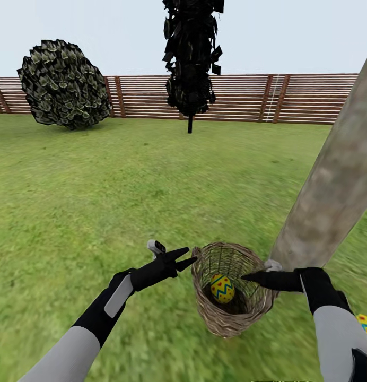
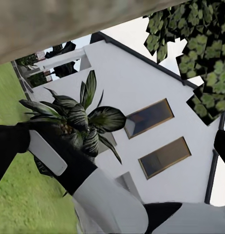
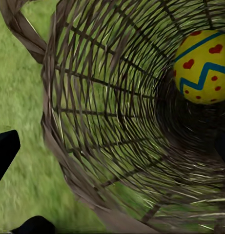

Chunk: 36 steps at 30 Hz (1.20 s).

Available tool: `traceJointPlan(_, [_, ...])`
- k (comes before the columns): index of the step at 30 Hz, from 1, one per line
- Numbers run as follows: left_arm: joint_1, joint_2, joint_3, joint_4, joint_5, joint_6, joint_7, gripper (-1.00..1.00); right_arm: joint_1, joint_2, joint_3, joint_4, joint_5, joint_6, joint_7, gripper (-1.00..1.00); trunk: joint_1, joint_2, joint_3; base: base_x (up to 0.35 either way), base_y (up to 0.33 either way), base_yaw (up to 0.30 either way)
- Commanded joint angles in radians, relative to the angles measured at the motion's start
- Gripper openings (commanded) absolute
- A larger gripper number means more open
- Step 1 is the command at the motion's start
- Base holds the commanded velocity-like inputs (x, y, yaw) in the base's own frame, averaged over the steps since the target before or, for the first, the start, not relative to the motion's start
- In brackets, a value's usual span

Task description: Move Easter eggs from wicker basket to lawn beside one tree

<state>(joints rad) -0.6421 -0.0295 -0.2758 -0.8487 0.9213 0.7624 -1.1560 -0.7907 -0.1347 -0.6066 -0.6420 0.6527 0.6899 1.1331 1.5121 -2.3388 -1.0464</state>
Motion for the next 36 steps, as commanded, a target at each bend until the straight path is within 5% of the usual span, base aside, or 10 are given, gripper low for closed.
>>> traceJointPlan(1, [-0.001,0.0,-0.002,0.0,0.007,0.008,0.0,1.0,-0.001,0.019,0.029,-0.001,0.01,0.003,-0.03,1.0,0.0,0.0,0.0,0.0,0.0,-0.182])
traceJointPlan(4, [-0.001,-0.001,-0.002,0.0,0.006,0.007,0.001,1.0,-0.001,0.056,0.063,-0.001,0.011,0.001,-0.082,1.0,0.0,0.0,0.002,0.0,0.0,-0.227])
traceJointPlan(8, [-0.001,-0.001,-0.002,0.001,0.005,0.006,0.002,1.0,-0.001,0.066,0.069,-0.001,0.01,-0.001,-0.091,1.0,0.0,0.0,0.006,0.0,0.0,-0.25])
traceJointPlan(22, [-0.001,-0.003,-0.002,0.002,0.004,0.006,0.004,1.0,-0.001,0.069,0.07,0.005,0.006,-0.005,-0.087,1.0,0.0,0.0,0.012,0.136,0.166,-0.168])
traceJointPlan(30, [-0.001,-0.001,-0.003,0.001,0.002,0.004,0.004,1.0,0.0,0.069,0.071,0.059,0.011,-0.092,-0.1,1.0,0.0,0.0,0.012,0.219,0.21,-0.002])
traceJointPlan(33, [-0.001,-0.001,-0.003,0.001,0.0,0.003,0.004,1.0,-0.001,0.069,0.071,0.055,0.011,-0.094,-0.205,1.0,0.0,0.0,0.012,0.042,0.036,0.0])
traceJointPlan(36, [-0.001,-0.001,-0.003,0.0,-0.002,0.003,0.004,1.0,0.0,0.086,0.071,0.061,0.007,-0.139,-0.408,1.0,0.0,0.0,0.012,0.009,0.008,0.0])
